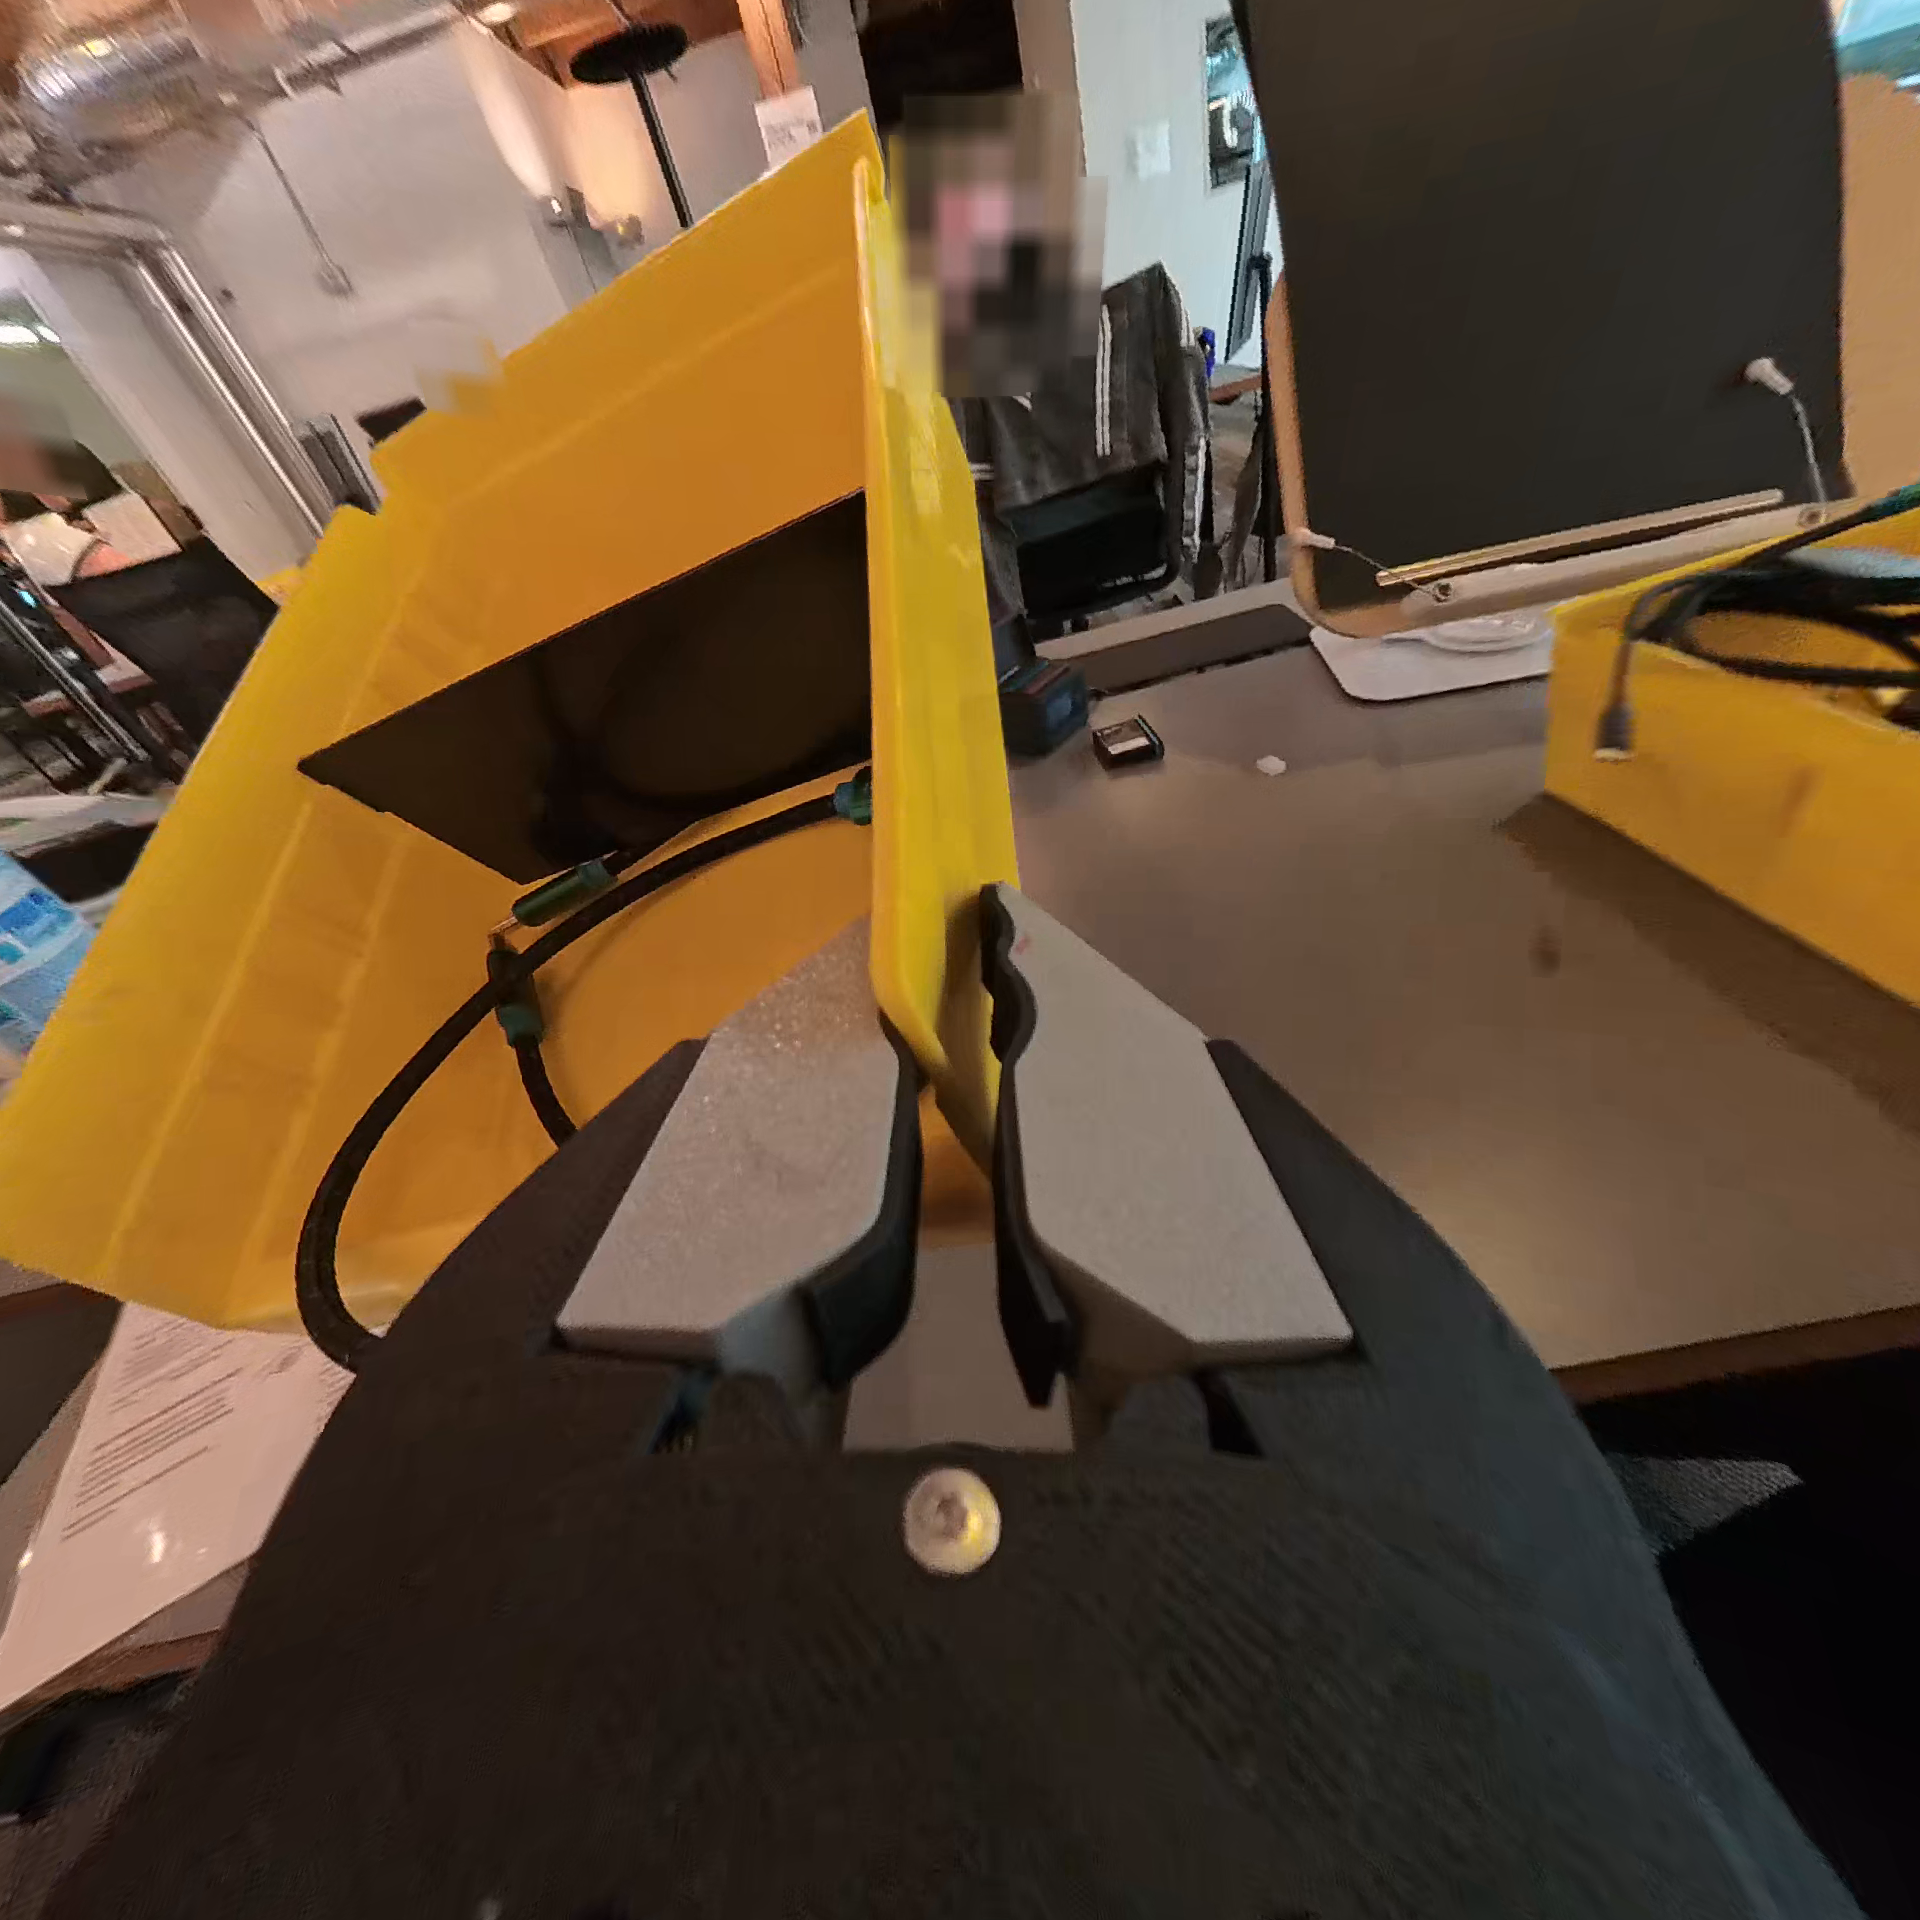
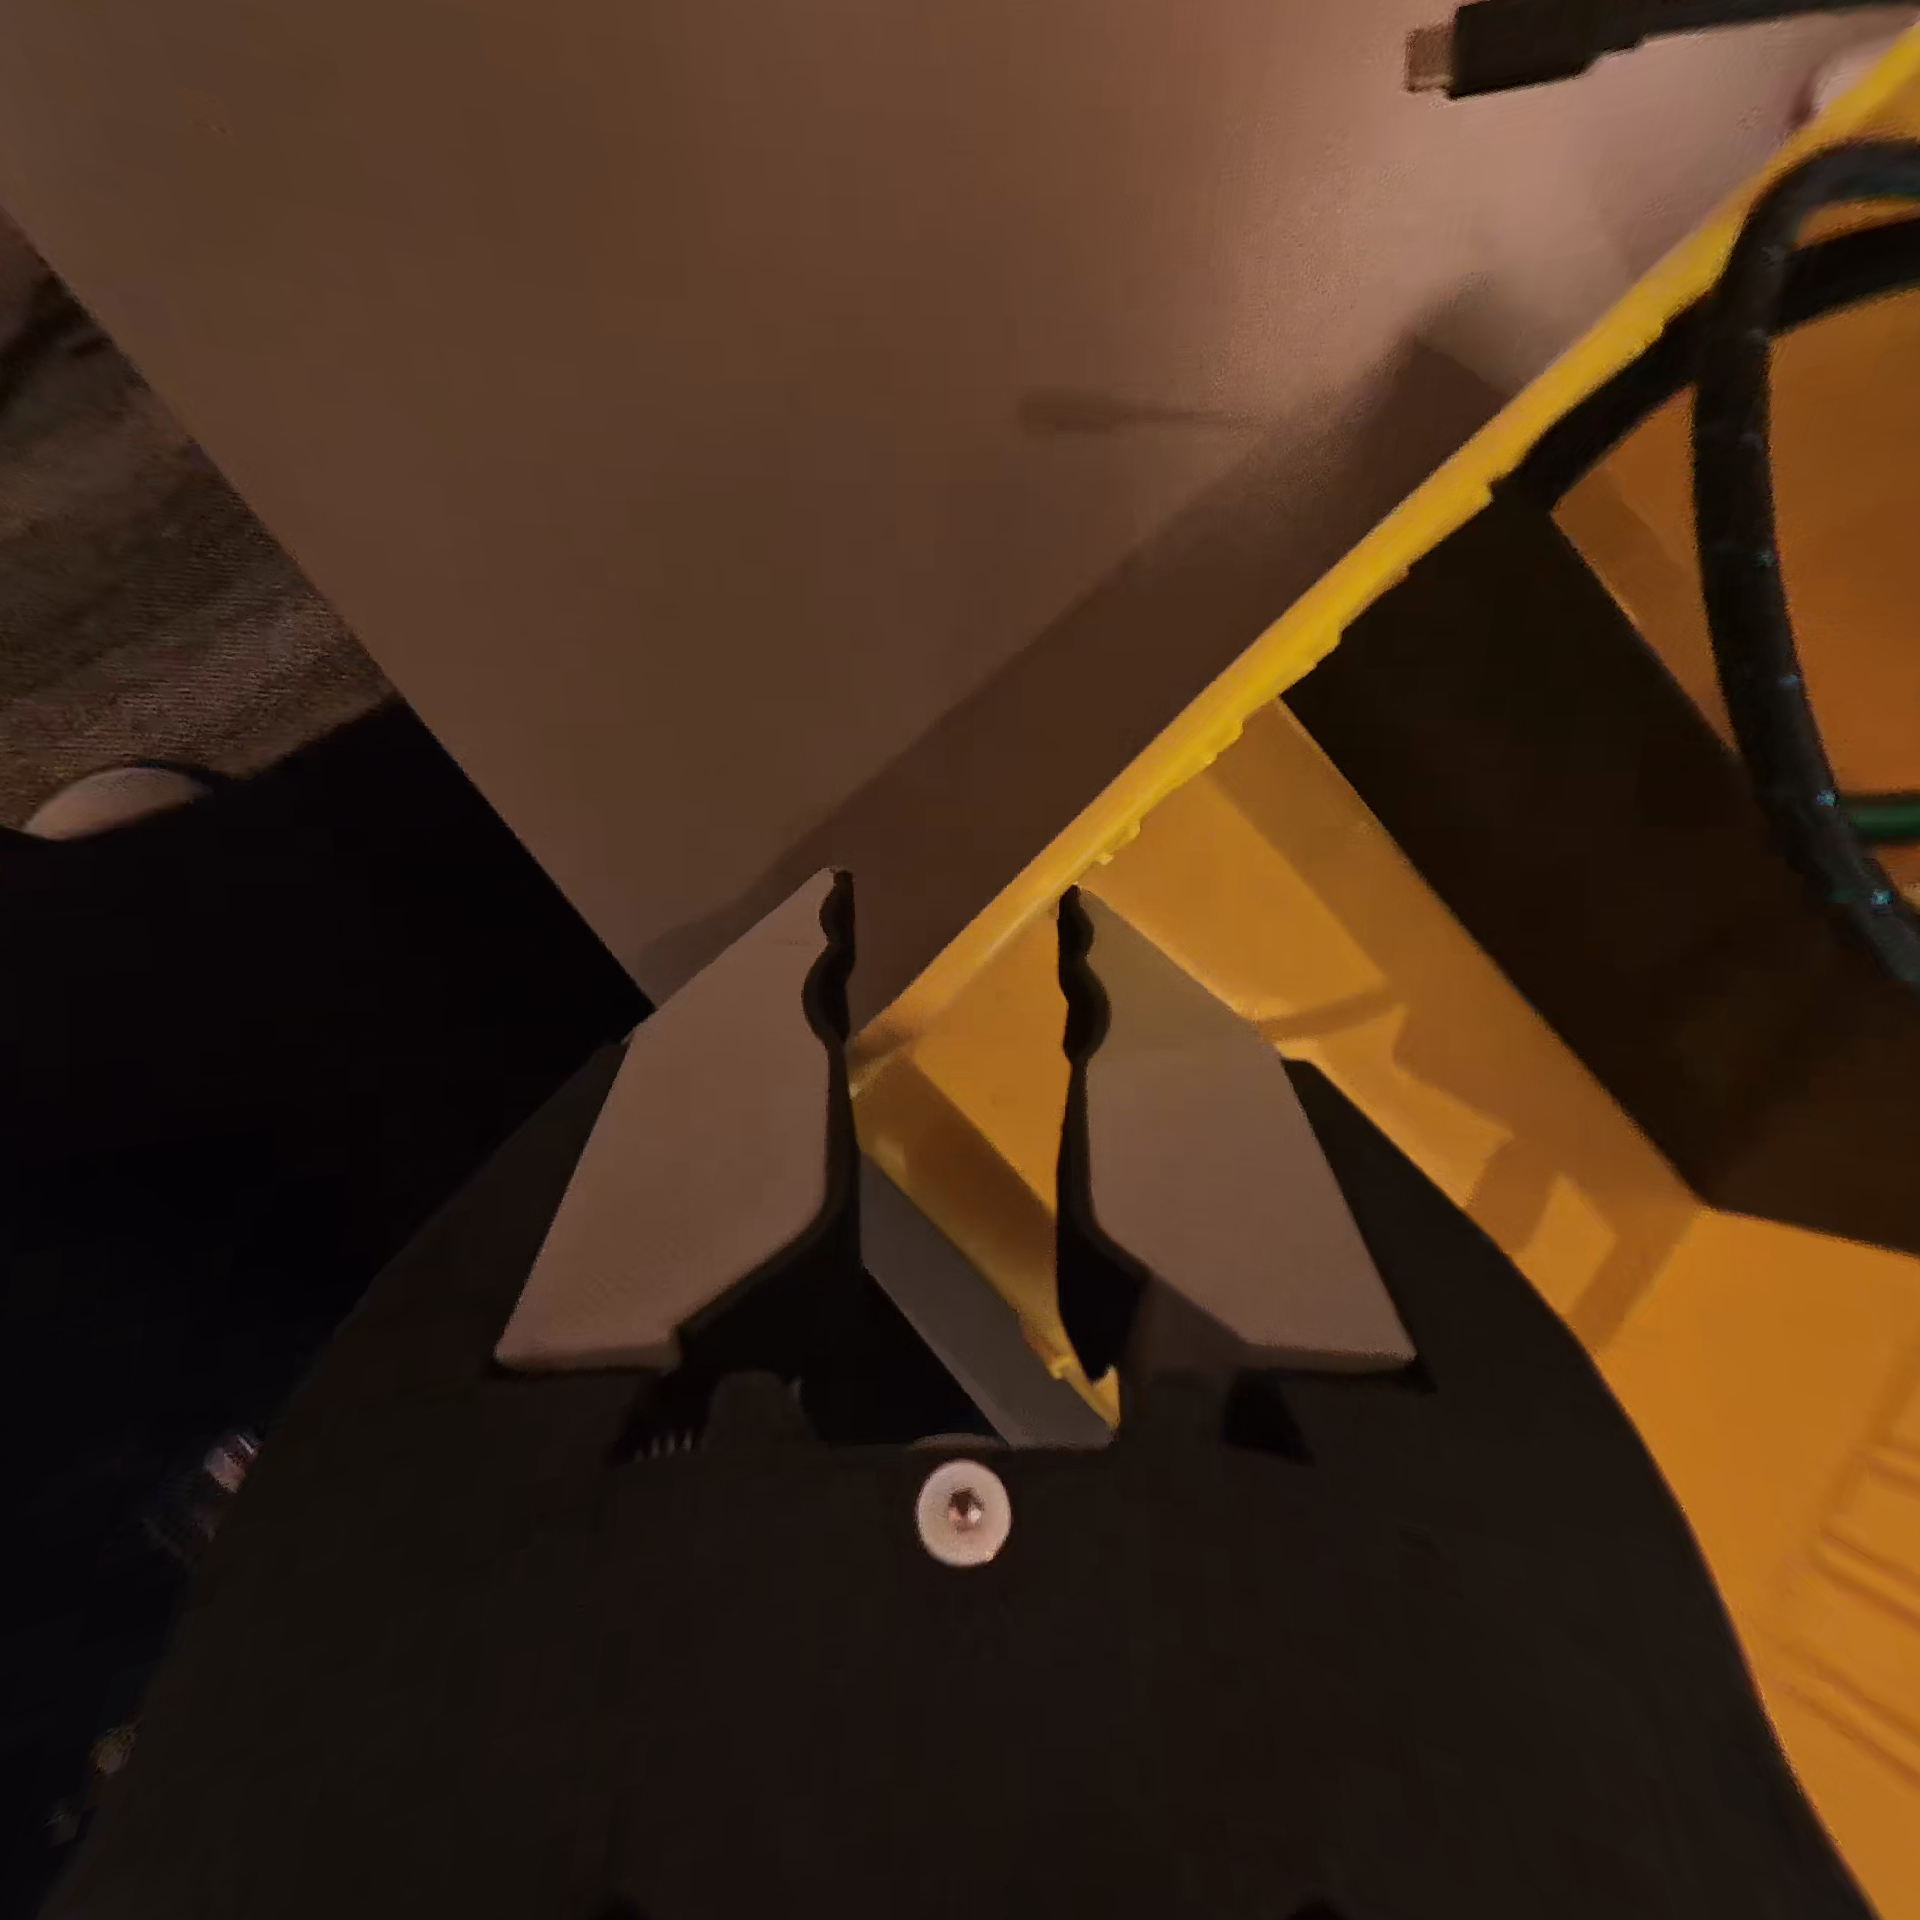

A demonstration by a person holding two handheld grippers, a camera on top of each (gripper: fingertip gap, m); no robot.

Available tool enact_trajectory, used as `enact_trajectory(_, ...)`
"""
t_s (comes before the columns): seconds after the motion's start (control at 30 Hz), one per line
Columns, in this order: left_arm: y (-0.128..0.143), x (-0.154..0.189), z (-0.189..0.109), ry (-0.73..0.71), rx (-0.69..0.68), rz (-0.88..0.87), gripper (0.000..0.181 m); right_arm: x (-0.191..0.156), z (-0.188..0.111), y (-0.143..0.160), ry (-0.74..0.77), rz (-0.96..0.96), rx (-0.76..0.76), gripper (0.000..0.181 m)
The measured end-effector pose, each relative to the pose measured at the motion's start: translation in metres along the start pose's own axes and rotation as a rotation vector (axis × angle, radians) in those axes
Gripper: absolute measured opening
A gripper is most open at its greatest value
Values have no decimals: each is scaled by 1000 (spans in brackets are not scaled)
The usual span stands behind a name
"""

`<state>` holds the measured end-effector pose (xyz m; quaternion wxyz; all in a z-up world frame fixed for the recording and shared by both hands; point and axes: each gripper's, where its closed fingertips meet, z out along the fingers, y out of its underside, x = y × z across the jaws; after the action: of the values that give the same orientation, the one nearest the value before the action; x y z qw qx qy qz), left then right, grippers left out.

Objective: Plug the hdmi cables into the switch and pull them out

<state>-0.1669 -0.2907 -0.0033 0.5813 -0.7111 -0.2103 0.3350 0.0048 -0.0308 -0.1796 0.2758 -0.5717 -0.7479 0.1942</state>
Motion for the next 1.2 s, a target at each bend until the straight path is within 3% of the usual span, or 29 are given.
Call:
enact_trajectory(0.17, -9, -6, -11, -22, 34, 34, 4, -95, 52, -97, -69, -91, 53, 38)
enact_trajectory(0.27, -15, -11, -20, -28, 65, 17, 4, -145, 72, -160, -140, -30, 198, 39)
enact_trajectory(0.37, -18, -16, -27, -58, 74, 28, 4, -165, 66, -204, -140, 125, 307, 46)
enact_trajectory(0.47, -22, -15, -35, -87, 62, 76, 4, -177, 30, -212, -207, 44, 394, 48)
enact_trajectory(0.57, -33, 3, -39, -60, 83, 115, 3, -161, -18, -196, -310, -22, 477, 51)
enact_trajectory(0.63, -45, 28, -40, -3, 109, 143, 3, -125, -45, -177, -300, -41, 510, 53)
enact_trajectory(0.83, -66, 164, -30, 317, 181, 229, 4, 8, -118, -85, -184, -18, 524, 47)
enact_trajectory(1.0, -50, 305, -7, 609, 148, 304, 4, 89, -144, 9, -29, 62, 415, 48)
enact_trajectory(1.2, -10, 437, 51, 764, 29, 354, 5, 130, -147, 86, 87, 118, 311, 47)
